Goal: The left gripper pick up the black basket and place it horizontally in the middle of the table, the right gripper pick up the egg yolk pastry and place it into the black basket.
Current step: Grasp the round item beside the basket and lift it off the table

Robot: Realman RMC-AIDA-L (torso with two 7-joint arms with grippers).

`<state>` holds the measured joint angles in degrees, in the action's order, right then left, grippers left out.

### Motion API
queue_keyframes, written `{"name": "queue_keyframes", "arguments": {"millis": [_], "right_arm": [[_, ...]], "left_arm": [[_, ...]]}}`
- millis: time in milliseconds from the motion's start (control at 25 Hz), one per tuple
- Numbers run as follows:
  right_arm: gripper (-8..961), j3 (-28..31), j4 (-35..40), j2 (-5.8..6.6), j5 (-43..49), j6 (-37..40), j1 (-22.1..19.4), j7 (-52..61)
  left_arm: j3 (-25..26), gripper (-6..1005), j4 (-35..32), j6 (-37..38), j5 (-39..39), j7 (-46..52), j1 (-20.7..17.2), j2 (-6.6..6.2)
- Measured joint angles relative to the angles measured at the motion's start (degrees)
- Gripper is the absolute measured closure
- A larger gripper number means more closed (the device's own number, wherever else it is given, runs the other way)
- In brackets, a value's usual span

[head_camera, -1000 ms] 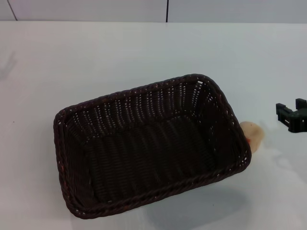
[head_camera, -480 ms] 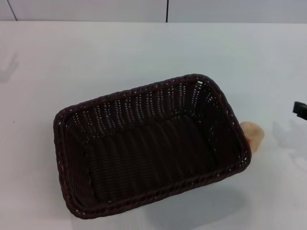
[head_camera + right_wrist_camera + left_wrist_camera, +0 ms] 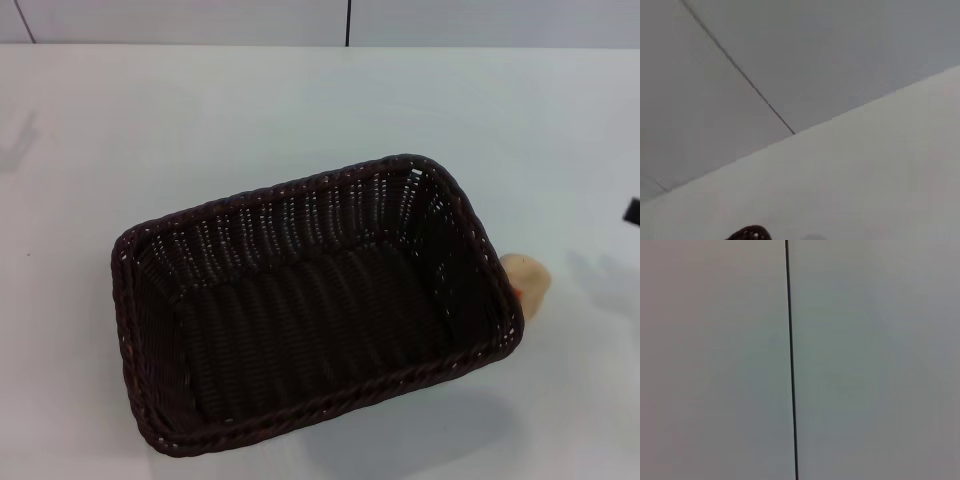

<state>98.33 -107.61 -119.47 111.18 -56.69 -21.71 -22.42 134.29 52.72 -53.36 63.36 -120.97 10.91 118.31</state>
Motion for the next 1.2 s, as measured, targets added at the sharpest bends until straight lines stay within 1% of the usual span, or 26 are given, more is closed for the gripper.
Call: {"name": "queue_keyframes", "arguments": {"millis": [80, 160, 360, 400, 440, 480, 560, 600, 680, 720, 800, 840, 880, 1080, 1200], "right_arm": [[544, 2.22, 4.91, 0.01, -5.82, -0.22, 0.14, -2.45], [544, 4.26, 8.7, 0.08, -9.19, -0.72, 0.26, -3.97], [544, 7.78, 14.15, 0.11, -10.35, -2.59, 0.63, -5.07], [544, 8.92, 16.71, 0.12, -11.19, -3.59, 1.16, -6.22], [544, 8.92, 16.71, 0.12, -11.19, -3.59, 1.16, -6.22], [544, 9.31, 18.65, 0.12, -12.18, -4.17, 1.9, -7.39], [544, 9.33, 19.43, 0.12, -12.5, -4.34, 2.28, -7.8], [544, 9.22, 20.76, 0.14, -13.17, -4.78, 3.31, -8.83], [544, 9.16, 21.11, 0.16, -13.46, -5.07, 3.9, -9.14], [544, 9.12, 22.03, 0.17, -13.95, -5.98, 5.4, -9.62], [544, 9.13, 23.6, 0.18, -14.86, -6.98, 7.03, -10.24], [544, 9.13, 23.6, 0.18, -14.86, -6.98, 7.03, -10.24], [544, 9.08, 25.42, 0.22, -15.91, -7.77, 8.51, -11.05], [543, 8.76, 25.84, 0.12, -16.64, -8.39, 9.5, -11.82], [517, 8.48, 25.65, 0.12, -16.76, -8.49, 9.41, -11.84]], "left_arm": [[0.0, 226, 0.13, -0.13, 0.0, 0.18, -0.01, -0.04], [0.0, 226, 0.41, -0.14, 0.0, 0.37, -0.02, -0.08], [0.01, 226, 1.43, -0.16, 0.15, 0.51, -0.02, -0.09], [0.01, 226, 1.56, -0.17, 0.18, 0.66, -0.01, -0.07], [0.01, 226, 1.56, -0.17, 0.18, 0.66, -0.01, -0.07], [0.0, 226, 1.58, -0.17, 0.18, 0.89, -0.01, -0.07], [0.0, 226, 1.58, -0.16, 0.21, 1.04, 0.0, -0.06], [-0.07, 226, 1.59, -0.11, 0.27, 1.13, 0.04, -0.05], [-0.12, 226, 1.59, -0.1, 0.29, 1.14, 0.06, -0.04], [-0.3, 226, 1.61, -0.08, 0.31, 1.19, 0.07, -0.03], [-0.54, 226, 1.86, -0.04, 0.32, 1.28, 0.05, -0.01], [-0.54, 226, 1.86, -0.04, 0.32, 1.28, 0.05, -0.01], [-0.64, 226, 2.03, 0.02, 0.33, 1.3, -0.02, 0.02], [-0.7, 226, 2.42, 0.07, 0.38, 1.55, -0.31, 0.07], [-0.7, 226, 2.87, 0.11, 0.38, 1.81, -0.49, 0.05]]}}
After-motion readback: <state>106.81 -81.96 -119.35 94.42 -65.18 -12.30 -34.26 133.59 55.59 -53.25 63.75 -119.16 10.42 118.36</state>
